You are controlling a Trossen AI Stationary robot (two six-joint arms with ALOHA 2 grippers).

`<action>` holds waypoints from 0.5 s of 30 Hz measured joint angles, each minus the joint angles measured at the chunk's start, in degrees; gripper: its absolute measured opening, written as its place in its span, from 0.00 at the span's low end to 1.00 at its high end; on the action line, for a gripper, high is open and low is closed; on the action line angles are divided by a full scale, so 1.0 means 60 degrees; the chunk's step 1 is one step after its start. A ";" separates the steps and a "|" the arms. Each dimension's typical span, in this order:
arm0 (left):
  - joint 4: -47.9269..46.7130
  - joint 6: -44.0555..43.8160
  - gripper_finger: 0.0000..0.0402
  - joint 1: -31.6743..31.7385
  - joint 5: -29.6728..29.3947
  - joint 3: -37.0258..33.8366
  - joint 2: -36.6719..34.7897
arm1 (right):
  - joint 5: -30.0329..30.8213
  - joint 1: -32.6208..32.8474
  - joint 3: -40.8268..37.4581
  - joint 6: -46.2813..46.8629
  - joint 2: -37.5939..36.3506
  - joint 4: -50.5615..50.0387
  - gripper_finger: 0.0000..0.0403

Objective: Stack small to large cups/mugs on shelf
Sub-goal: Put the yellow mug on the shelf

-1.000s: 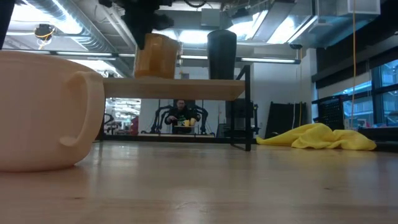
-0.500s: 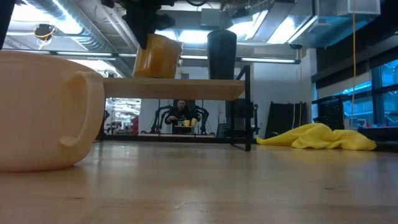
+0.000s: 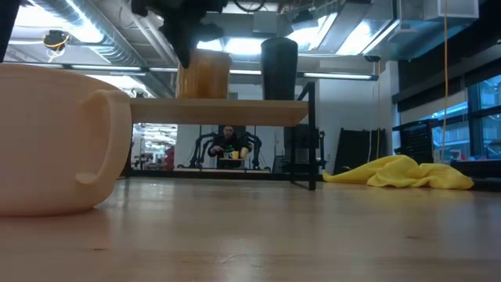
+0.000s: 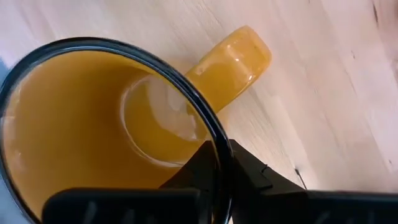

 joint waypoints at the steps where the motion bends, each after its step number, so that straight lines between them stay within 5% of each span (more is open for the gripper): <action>1: 0.0030 -0.0010 0.05 -0.0001 -0.0031 -0.0154 -0.0010 | -0.0007 0.0005 0.0000 0.0013 0.0000 -0.0003 0.34; 15: 0.0273 -0.0307 0.16 -0.0377 -0.0452 -0.0389 -0.0218 | 0.0077 0.0060 -0.0004 -0.0002 0.0000 -0.0047 0.34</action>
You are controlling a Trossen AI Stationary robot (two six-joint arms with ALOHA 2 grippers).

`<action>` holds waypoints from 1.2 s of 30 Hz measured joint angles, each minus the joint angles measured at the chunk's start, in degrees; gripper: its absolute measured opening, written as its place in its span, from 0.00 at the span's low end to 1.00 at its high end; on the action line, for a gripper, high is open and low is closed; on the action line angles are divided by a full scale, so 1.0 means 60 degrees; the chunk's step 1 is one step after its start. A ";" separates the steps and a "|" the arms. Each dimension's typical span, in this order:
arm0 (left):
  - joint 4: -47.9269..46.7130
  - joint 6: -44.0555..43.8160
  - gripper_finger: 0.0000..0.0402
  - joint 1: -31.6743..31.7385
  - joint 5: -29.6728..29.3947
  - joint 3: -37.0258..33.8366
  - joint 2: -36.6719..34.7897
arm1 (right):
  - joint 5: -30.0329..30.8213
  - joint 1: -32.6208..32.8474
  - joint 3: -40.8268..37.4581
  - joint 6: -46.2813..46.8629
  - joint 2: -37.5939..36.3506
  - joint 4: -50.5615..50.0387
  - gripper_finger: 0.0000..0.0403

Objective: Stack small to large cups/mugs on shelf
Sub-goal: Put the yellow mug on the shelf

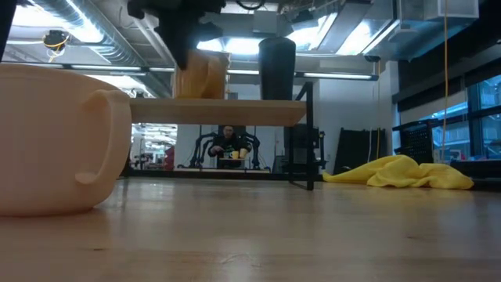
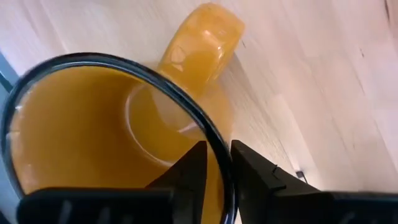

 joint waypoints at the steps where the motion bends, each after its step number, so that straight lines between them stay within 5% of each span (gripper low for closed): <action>1: 0.0021 -0.0035 0.17 -0.0002 -0.0035 0.0000 -0.0052 | 0.0001 0.0000 0.0000 -0.0001 0.0000 -0.0001 0.34; 22: 0.0357 -0.1142 0.16 -0.0179 -0.0863 0.0015 -0.1183 | -0.0519 -0.0193 -0.0004 0.0497 -0.0002 -0.0428 0.33; 36: -0.0321 -0.4164 0.16 -0.0220 -0.2676 0.0014 -0.2068 | -0.3239 -0.1688 -0.2266 0.1029 0.0048 0.0830 0.02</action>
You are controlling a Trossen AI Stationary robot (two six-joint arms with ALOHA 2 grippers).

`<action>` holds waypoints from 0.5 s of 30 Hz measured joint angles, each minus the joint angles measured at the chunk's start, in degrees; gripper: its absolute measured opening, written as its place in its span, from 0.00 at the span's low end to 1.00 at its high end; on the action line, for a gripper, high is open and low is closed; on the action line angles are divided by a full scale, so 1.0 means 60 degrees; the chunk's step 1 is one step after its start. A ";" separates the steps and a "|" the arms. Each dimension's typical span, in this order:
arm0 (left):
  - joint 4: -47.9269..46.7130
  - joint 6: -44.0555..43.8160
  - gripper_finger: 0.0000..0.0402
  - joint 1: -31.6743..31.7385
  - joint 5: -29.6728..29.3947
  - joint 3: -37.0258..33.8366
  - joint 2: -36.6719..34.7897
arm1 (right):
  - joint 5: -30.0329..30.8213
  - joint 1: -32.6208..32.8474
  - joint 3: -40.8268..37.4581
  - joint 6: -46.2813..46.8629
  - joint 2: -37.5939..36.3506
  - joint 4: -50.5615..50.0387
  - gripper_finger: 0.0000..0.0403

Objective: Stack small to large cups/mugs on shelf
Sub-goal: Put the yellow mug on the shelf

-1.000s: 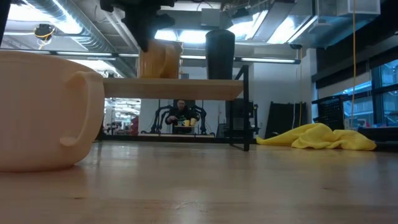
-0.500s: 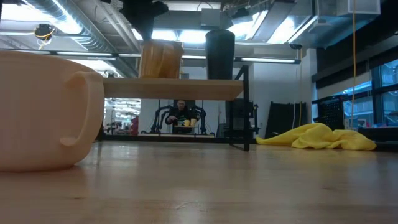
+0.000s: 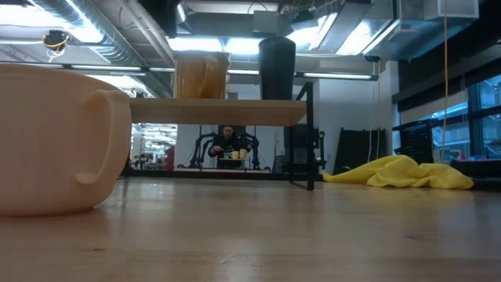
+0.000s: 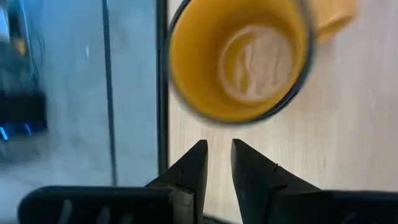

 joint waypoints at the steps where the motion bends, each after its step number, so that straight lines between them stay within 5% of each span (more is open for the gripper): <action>1: -0.0101 -0.0366 0.16 0.0120 -0.0002 -0.0015 -0.0041 | -0.0247 -0.0124 -0.0260 -0.0091 0.0007 0.0376 0.02; 8: 0.0388 -0.1347 0.16 0.1148 0.0698 -0.0578 -0.0201 | -0.2183 -0.1076 -0.2103 -0.1703 -0.0001 0.4477 0.01; 15: 0.1898 -0.1775 0.16 0.2943 0.3060 -0.1819 -0.0791 | -0.3909 -0.2241 -0.3354 -0.1984 -0.0001 0.6193 0.00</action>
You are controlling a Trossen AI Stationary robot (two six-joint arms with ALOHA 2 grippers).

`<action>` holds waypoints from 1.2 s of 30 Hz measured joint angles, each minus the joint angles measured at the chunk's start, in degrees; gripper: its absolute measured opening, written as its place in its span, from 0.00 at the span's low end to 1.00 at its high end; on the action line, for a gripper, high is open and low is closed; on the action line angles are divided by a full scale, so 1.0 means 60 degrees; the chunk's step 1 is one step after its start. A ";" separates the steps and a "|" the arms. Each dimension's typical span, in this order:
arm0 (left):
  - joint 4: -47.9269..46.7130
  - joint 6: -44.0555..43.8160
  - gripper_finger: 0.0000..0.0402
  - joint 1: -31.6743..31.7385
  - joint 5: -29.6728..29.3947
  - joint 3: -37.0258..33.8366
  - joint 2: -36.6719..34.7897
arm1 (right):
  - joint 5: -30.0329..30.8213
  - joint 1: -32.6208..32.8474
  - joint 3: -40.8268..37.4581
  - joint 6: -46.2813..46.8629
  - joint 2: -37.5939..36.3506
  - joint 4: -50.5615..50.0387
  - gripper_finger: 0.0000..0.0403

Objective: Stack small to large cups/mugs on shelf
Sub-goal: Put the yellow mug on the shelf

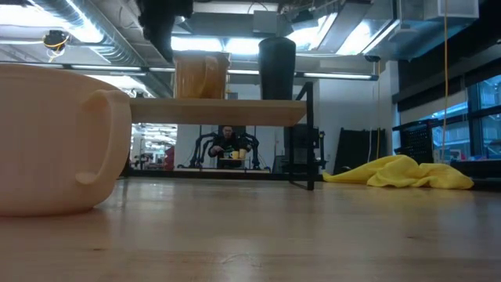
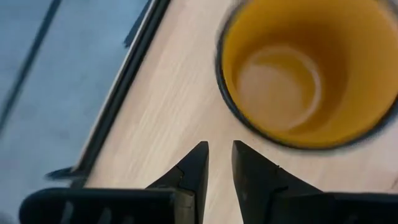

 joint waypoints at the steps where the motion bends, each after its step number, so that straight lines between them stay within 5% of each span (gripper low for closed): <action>1: 0.0311 -0.0043 0.16 0.0235 0.0334 -0.0189 -0.0136 | -0.0189 -0.0128 -0.0177 0.0000 0.0000 0.0220 0.00; 12: 0.2216 -0.0116 0.16 0.2075 0.2173 -0.1655 -0.0990 | -0.0950 -0.1249 -0.1815 -0.0113 0.0000 0.1433 0.00; 24: 0.3728 -0.0076 0.16 0.2570 0.2965 -0.3123 -0.0766 | -0.1608 -0.2321 -0.2168 -0.1385 0.0340 0.2157 0.00; 36: 0.4016 -0.0060 0.16 0.2718 0.3294 -0.3226 -0.0766 | -0.2039 -0.2844 -0.2167 -0.2175 0.0951 0.2921 0.00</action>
